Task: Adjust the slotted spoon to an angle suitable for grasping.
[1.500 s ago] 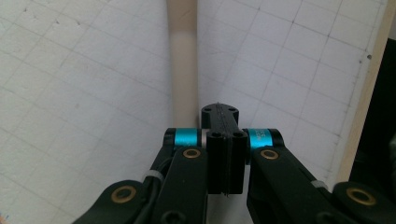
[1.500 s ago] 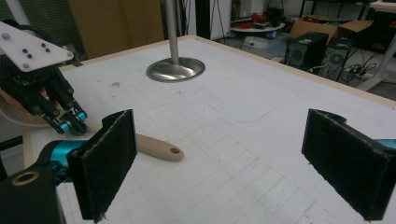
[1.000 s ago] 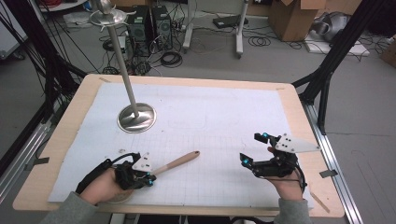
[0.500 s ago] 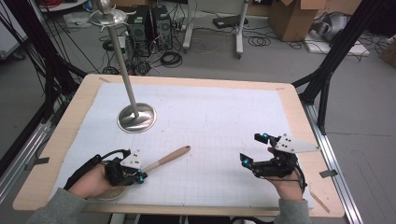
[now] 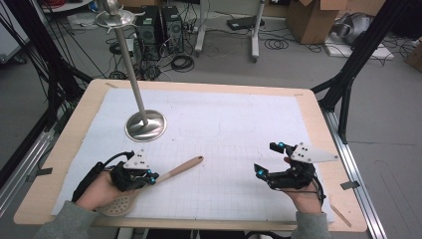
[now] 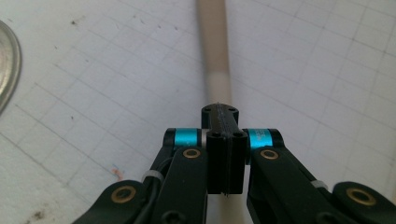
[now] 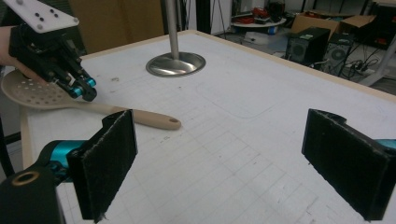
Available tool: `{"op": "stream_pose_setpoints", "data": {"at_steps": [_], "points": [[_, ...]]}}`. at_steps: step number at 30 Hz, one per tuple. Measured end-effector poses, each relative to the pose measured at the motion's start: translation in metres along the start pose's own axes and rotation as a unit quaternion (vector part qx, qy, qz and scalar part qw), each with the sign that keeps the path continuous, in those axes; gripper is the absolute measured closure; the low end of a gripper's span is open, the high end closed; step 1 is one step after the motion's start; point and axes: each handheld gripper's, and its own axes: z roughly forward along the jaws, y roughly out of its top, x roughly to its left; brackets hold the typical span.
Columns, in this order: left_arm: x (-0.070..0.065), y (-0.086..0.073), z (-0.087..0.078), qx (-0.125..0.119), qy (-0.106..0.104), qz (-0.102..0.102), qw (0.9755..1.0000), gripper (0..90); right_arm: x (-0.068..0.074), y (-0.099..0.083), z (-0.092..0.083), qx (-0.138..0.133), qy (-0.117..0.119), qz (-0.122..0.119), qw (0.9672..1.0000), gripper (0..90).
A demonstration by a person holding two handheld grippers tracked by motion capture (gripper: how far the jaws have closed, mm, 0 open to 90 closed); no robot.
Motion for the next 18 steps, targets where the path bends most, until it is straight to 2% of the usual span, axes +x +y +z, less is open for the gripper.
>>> {"op": "stream_pose_setpoints", "data": {"at_steps": [2, 5, 7, 11, 15, 18], "points": [[0.001, 0.003, 0.004, 0.011, 0.003, -0.004, 0.9999, 89.5, 0.000, 0.000, -0.001, 0.000, 0.001, 0.000, 1.0000, 9.4], [0.002, 0.005, 0.011, 0.018, 0.007, 0.003, 0.9998, 89.5, -0.001, 0.000, -0.002, -0.003, 0.001, 0.000, 1.0000, 9.4], [0.003, 0.006, 0.013, 0.017, -0.001, 0.006, 0.9998, 89.5, -0.001, 0.000, -0.003, -0.005, 0.000, 0.002, 1.0000, 9.4], [0.004, 0.009, 0.017, 0.023, -0.004, 0.015, 0.9996, 89.5, -0.001, 0.000, -0.003, -0.005, 0.001, 0.002, 1.0000, 9.4], [0.003, 0.011, 0.021, 0.024, -0.024, 0.028, 0.9990, 89.5, -0.001, 0.001, -0.002, -0.004, 0.002, -0.004, 1.0000, 9.4], [0.000, 0.014, 0.026, 0.028, -0.034, 0.039, 0.9983, 89.5, 0.000, 0.000, -0.002, -0.002, 0.001, 0.002, 1.0000, 9.4]]}}
